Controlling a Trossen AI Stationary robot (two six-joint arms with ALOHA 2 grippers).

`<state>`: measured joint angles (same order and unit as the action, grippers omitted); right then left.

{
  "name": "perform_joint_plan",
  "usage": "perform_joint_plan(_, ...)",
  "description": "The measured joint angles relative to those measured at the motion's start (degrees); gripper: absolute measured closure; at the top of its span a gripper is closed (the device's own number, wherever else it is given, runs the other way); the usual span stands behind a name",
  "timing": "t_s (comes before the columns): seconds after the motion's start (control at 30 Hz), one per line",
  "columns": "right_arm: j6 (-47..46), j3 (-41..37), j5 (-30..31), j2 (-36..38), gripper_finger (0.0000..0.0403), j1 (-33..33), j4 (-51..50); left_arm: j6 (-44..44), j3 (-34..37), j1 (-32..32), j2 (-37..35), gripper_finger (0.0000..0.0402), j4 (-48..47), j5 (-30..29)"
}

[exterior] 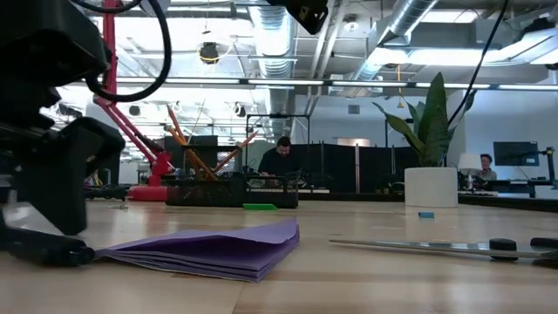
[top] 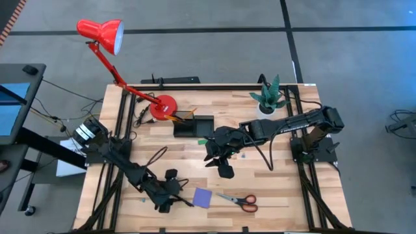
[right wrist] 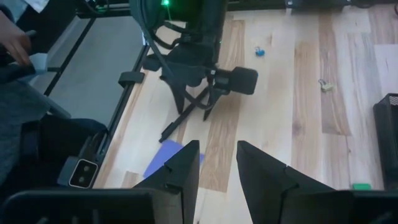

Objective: Pick and place office supplies into organizer
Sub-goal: Put the black pen into the black desk organizer

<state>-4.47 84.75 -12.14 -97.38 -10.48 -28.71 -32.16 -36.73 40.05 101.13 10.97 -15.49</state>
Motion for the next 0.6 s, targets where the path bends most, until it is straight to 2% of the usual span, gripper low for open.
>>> perform_joint_plan(0.2,0.0,0.0,0.0,0.0,0.03,0.0,0.0,2.0,0.3,0.1,1.7,0.018,6.0,-0.4)
perform_joint_plan(0.6,0.2,0.0,0.0,0.0,0.03,0.0,-1.6,-4.0,0.2,3.3,1.8,0.018,4.7,-1.6)
